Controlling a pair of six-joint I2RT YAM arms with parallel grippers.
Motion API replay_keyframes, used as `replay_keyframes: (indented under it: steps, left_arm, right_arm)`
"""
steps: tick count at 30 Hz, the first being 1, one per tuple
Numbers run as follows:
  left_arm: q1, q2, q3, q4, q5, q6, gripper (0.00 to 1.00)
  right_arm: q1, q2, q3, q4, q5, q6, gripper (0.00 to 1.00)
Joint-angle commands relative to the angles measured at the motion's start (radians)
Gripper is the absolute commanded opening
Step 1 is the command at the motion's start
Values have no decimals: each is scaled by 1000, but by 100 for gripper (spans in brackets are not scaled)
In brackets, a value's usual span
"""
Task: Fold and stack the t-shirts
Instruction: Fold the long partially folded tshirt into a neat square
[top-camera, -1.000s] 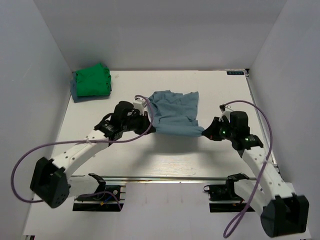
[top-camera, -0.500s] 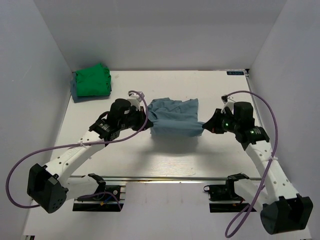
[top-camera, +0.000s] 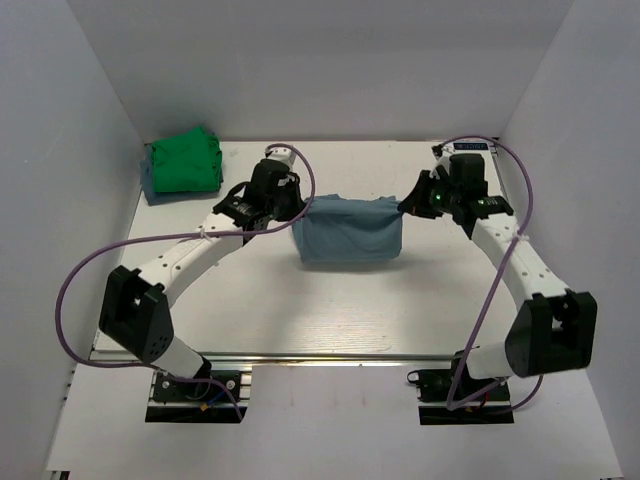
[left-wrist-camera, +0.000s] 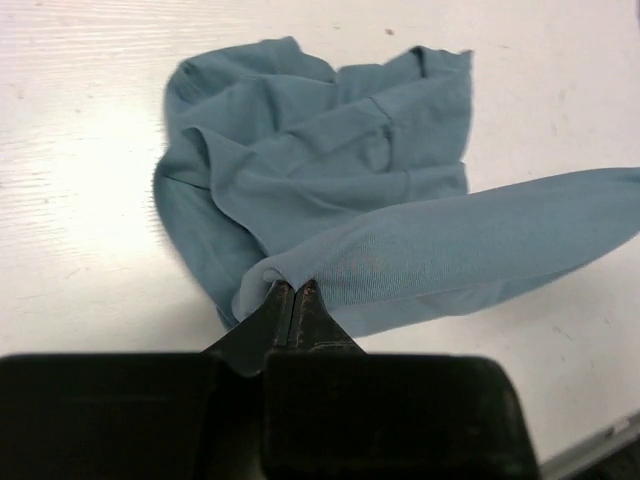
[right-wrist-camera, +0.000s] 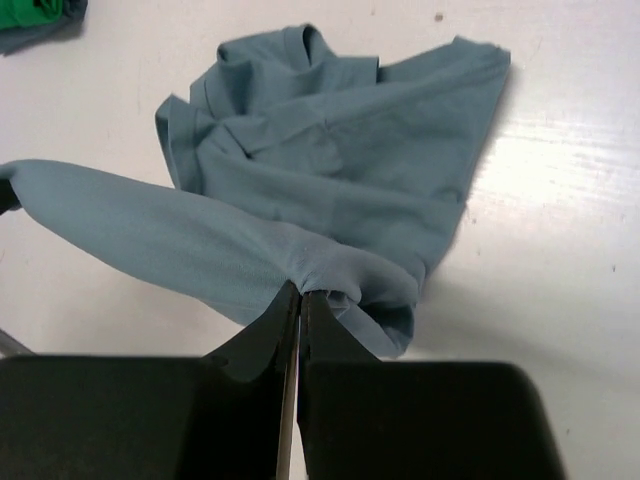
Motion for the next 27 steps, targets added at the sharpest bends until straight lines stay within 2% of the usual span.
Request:
replay_keyframes:
  steps: [1,17,27]
  left_arm:
    - [35,24,80,-27,-132,-2,0]
    - [149,358,326,-10,-123,7,0]
    - [198,568,485,-16,36,45,0]
  right_arm:
    - [-10,65,109,48,48,-27,0]
    - [-15,485,420,71,12,-35,0]
    - [-30,693,587,13,31,39,0]
